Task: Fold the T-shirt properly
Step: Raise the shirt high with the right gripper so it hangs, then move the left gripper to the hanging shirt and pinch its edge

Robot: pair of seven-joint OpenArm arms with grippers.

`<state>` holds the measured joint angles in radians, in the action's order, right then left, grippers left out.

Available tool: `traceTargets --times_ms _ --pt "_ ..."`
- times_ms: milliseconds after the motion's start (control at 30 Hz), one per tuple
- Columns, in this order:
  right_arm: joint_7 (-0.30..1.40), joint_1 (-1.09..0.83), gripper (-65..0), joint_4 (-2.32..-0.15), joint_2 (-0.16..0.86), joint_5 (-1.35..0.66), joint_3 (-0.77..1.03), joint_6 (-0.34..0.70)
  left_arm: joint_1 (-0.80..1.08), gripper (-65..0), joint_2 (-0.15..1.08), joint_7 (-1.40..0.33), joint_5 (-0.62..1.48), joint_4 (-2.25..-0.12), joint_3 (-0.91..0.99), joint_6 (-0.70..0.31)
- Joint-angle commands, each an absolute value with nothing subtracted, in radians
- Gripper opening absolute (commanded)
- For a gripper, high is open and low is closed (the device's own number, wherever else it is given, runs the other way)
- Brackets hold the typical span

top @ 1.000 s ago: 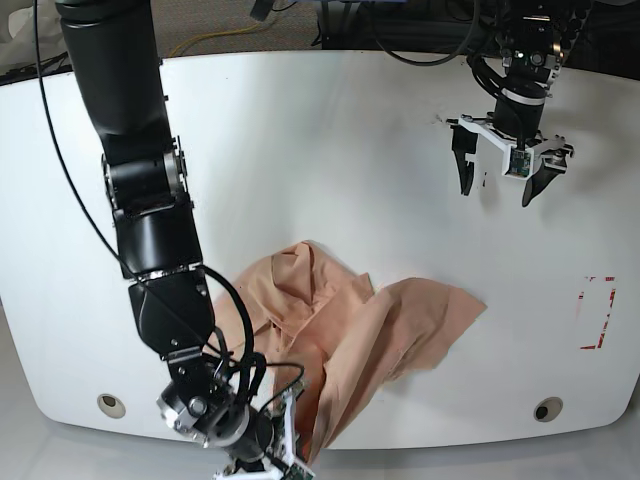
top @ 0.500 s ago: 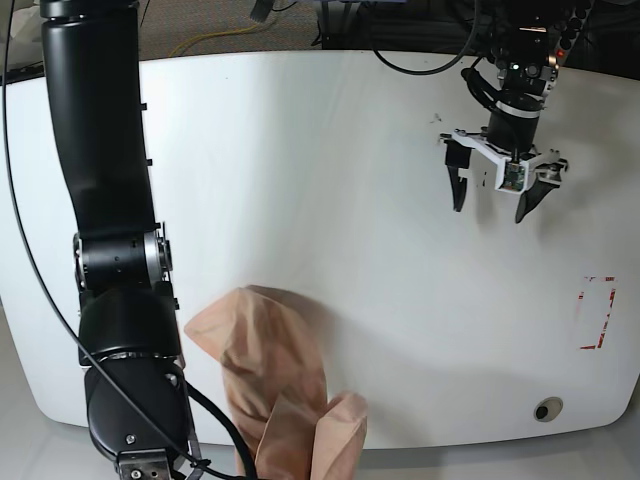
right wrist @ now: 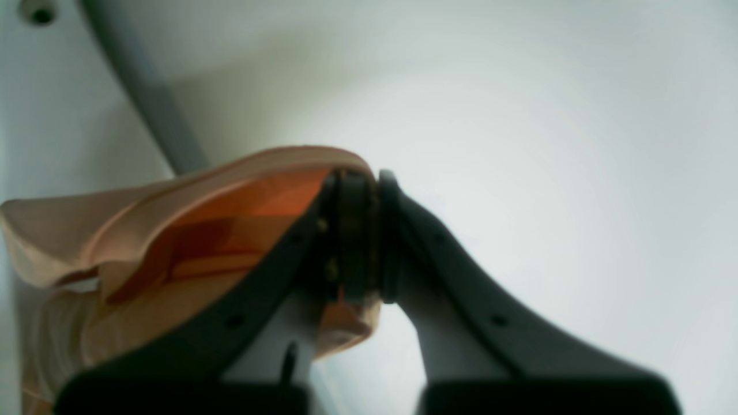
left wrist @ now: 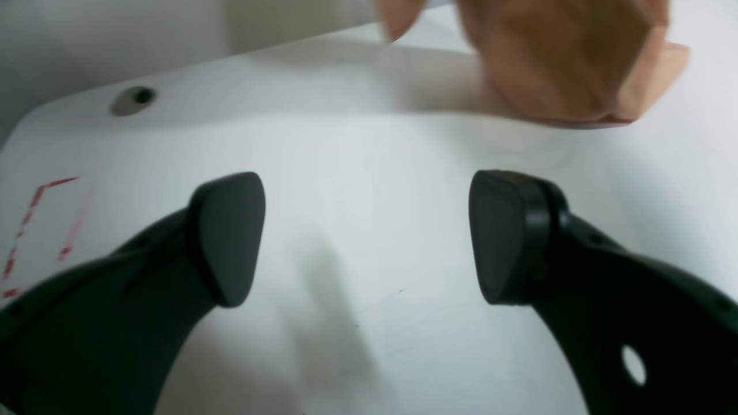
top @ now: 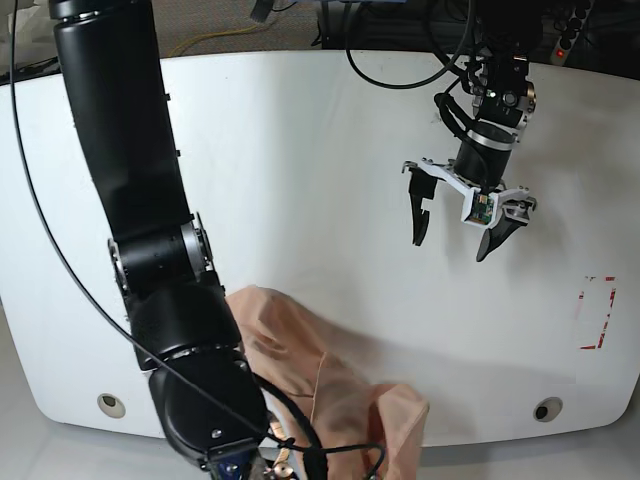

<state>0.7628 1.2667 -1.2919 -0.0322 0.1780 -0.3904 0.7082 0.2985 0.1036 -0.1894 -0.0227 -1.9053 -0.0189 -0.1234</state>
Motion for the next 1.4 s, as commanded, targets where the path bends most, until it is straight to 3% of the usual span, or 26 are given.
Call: traceTargets --times_ms 0,367,767,1367 --pt "0.75 1.306 -65.0 -1.299 -0.054 0.191 -0.389 0.697 0.265 -12.9 0.107 -0.191 -0.016 -1.914 -0.013 -0.111" --pt "0.762 1.306 -65.0 -1.386 -0.11 0.196 -0.383 0.693 0.166 -12.8 0.042 -0.232 -0.015 -1.797 -0.012 -0.111" --pt "0.842 1.306 -65.0 -1.55 -0.108 0.196 -0.289 0.698 0.163 -12.8 0.038 -0.229 -0.018 -1.761 -0.013 -0.111" --pt "0.898 1.306 -65.0 -1.778 -0.111 0.197 -0.291 0.698 -0.036 -12.8 -0.013 -0.228 -0.015 -1.56 -0.099 -0.11"
